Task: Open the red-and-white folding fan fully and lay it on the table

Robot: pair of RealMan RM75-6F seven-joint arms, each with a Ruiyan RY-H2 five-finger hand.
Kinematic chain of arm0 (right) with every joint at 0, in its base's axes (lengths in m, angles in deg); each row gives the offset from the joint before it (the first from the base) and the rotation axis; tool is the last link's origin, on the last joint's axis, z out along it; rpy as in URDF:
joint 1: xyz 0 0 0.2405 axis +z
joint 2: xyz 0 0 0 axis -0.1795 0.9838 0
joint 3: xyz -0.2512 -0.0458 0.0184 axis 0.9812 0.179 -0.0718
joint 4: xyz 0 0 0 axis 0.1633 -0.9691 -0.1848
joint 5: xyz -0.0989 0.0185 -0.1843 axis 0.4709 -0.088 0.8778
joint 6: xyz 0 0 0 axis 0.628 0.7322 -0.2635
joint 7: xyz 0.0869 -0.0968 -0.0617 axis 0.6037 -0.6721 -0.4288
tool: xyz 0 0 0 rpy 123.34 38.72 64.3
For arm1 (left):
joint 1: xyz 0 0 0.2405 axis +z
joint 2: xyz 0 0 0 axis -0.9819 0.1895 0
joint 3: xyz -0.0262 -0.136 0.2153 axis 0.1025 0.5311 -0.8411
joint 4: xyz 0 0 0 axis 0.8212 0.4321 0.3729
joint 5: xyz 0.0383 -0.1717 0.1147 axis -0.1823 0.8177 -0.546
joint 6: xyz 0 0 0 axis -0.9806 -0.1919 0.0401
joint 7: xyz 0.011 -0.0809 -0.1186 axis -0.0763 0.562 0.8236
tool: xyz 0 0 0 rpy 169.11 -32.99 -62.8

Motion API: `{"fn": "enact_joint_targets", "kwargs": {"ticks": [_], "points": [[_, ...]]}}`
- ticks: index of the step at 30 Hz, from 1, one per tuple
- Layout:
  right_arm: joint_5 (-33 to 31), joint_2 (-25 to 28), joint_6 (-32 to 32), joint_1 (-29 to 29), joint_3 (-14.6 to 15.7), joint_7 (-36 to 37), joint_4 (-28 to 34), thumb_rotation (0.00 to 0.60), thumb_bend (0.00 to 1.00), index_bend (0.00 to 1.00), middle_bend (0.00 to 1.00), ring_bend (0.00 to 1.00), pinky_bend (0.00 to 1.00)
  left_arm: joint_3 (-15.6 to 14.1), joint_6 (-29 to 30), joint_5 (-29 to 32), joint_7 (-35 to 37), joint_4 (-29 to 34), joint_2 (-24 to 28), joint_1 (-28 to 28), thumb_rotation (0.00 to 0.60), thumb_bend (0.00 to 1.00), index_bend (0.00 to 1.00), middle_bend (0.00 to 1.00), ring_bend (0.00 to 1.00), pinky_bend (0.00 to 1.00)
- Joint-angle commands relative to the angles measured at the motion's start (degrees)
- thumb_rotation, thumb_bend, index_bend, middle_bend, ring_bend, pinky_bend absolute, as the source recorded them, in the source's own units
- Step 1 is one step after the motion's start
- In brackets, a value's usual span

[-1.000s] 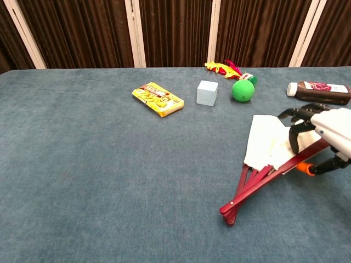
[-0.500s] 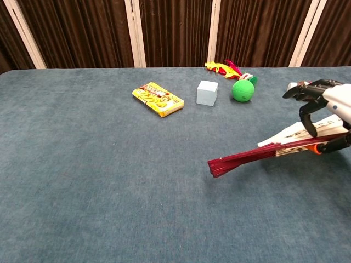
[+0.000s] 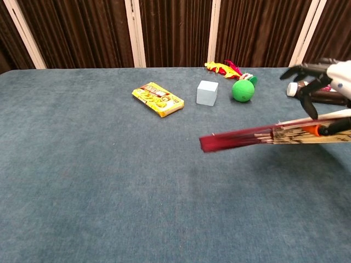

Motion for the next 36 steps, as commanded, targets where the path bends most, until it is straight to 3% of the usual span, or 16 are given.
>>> {"fn": "enact_joint_targets", "kwargs": {"ticks": [1, 9, 15, 23, 36], "points": [[0.1, 5.3, -3.1, 3.1, -2.1, -0.6, 7.2, 0.600, 0.36, 0.84, 0.21, 0.23, 0.13, 0.4, -1.2, -2.0, 3.7, -1.5, -0.9, -2.0, 0.600, 0.13, 0.01, 0.00, 0.00, 0.00], [-5.3, 14.8, -11.3, 8.5, -8.3, -4.7, 20.1, 0.600, 0.36, 0.85, 0.21, 0.23, 0.13, 1.8, -3.6, -3.2, 11.0, -4.7, -2.8, -5.6, 0.600, 0.13, 0.01, 0.00, 0.00, 0.00], [-11.9, 19.1, -18.1, 12.5, -12.7, -8.4, 25.3, 0.600, 0.37, 0.85, 0.21, 0.23, 0.13, 3.2, -5.1, -3.4, 14.5, -5.9, -5.2, -8.3, 0.600, 0.12, 0.01, 0.00, 0.00, 0.00], [-18.8, 21.6, -23.5, 17.1, -16.7, -14.3, 30.7, 0.600, 0.37, 0.85, 0.21, 0.23, 0.13, 2.7, -13.1, -2.7, 26.5, -5.8, -6.4, -13.5, 0.600, 0.12, 0.01, 0.00, 0.00, 0.00], [-29.1, 20.3, -26.1, 23.5, -19.9, -22.6, 40.8, 0.600, 0.37, 0.86, 0.21, 0.23, 0.13, 5.4, -14.7, -0.4, 30.9, -11.2, -13.8, -17.5, 0.600, 0.11, 0.03, 0.00, 0.00, 0.00]]}}
